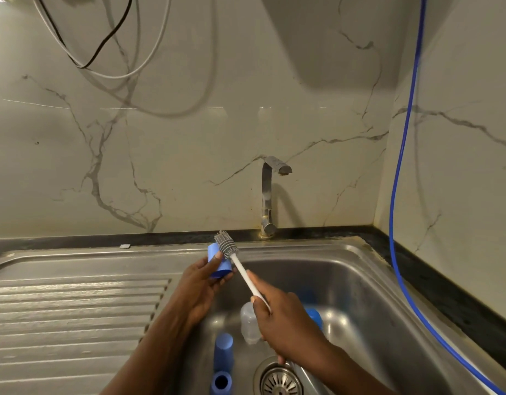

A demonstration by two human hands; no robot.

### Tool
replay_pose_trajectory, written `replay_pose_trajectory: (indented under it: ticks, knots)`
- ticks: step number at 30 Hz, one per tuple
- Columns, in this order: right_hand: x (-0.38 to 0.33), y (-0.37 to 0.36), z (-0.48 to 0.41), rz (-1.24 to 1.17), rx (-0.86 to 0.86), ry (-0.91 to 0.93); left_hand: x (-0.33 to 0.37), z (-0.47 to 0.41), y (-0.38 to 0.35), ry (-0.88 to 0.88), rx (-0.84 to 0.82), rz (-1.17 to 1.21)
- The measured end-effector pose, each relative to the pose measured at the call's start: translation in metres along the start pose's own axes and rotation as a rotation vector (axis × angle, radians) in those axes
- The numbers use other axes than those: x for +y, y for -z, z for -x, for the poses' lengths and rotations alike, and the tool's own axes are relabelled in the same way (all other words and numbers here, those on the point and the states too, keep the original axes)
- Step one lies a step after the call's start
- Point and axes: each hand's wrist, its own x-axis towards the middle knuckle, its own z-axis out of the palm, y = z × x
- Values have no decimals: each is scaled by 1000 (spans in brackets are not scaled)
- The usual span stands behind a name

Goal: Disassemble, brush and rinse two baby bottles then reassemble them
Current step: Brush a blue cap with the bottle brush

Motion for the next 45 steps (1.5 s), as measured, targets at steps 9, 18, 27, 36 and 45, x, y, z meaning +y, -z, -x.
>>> replay_pose_trajectory:
  ticks: [9,18,27,36,45]
  knots:
    - [3,-2,-3,-67,-23,-42,8,0,13,71,-111,178]
    - [8,13,-4,-155,2,-44,-1,-2,13,-390,-41,-560]
    - [-5,4,-1,-1,31,14,1,-5,21,-498,-10,-666]
    - [1,12,1,-88,-21,-6,-1,-1,23,-615,57,-843]
    - [3,16,-5,-34,-5,12,-5,-3,19,-639,-2,-963]
